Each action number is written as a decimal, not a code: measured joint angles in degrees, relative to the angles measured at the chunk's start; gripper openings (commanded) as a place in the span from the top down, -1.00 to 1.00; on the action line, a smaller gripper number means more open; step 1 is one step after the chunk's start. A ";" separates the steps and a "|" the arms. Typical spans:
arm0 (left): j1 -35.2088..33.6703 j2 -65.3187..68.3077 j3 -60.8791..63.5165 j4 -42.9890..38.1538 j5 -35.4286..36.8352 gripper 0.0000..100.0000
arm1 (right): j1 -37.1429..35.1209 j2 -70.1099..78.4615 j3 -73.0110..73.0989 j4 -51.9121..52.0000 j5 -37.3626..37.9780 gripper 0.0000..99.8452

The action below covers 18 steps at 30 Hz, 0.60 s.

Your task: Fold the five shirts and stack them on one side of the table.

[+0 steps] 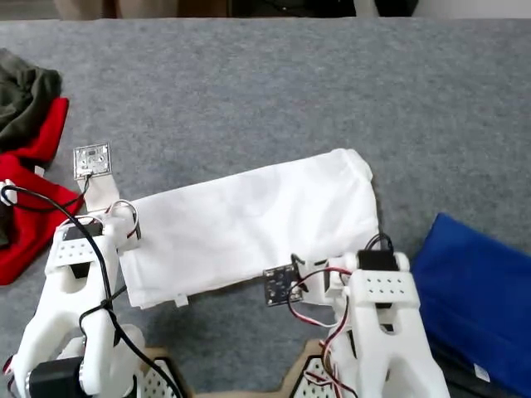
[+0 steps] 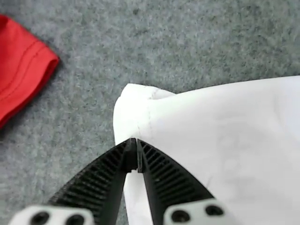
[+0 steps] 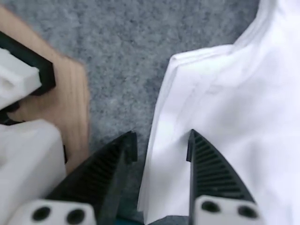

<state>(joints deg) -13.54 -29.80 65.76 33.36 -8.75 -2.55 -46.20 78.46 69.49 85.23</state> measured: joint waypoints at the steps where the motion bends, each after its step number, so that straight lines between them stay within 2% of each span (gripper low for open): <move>1: 0.00 0.00 0.00 0.00 0.00 0.96 | 0.00 -0.09 0.18 -0.35 0.00 0.60; 11: 0.00 0.00 0.00 0.70 -0.44 0.96 | 0.00 -0.09 1.58 -3.87 -0.26 0.61; 18: 0.00 0.00 0.00 0.79 -0.44 0.96 | -0.09 -0.09 1.67 -5.36 -0.44 0.81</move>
<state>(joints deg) -13.54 -29.80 65.76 34.15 -9.19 -2.64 -46.29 80.13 64.13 84.79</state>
